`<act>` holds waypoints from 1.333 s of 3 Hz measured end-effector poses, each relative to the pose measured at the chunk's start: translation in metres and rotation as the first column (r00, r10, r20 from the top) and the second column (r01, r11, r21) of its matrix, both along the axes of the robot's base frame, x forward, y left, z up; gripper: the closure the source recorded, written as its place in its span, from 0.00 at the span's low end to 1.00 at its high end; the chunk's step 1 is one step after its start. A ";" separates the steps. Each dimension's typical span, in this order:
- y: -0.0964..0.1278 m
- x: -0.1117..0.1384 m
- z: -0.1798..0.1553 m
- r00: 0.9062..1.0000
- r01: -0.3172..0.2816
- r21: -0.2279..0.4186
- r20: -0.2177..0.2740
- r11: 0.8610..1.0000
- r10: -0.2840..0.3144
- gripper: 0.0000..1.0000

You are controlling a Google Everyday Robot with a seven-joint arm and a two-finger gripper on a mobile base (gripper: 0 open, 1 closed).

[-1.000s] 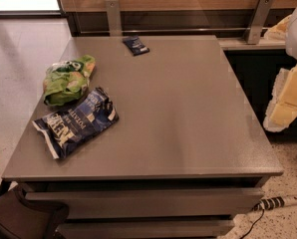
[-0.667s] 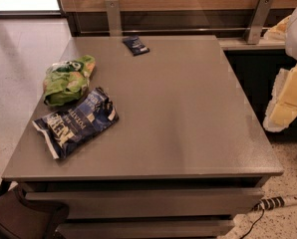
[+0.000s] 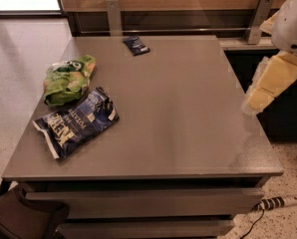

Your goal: Pick rxbar blueberry

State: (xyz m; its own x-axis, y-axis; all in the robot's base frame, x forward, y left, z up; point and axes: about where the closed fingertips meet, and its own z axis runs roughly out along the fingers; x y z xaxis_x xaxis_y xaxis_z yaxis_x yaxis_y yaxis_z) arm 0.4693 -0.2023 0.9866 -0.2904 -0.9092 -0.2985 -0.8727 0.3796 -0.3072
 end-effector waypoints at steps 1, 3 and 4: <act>0.020 0.026 -0.019 0.989 0.140 0.188 0.029 0.972 -0.148 0.00; 0.061 0.066 -0.046 0.932 0.307 0.480 0.020 0.822 -0.361 0.00; 0.066 0.100 -0.034 0.881 0.340 0.576 0.080 0.744 -0.466 0.00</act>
Offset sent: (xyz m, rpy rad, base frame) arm 0.1705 0.0588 0.0327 0.7987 -0.5907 -0.4631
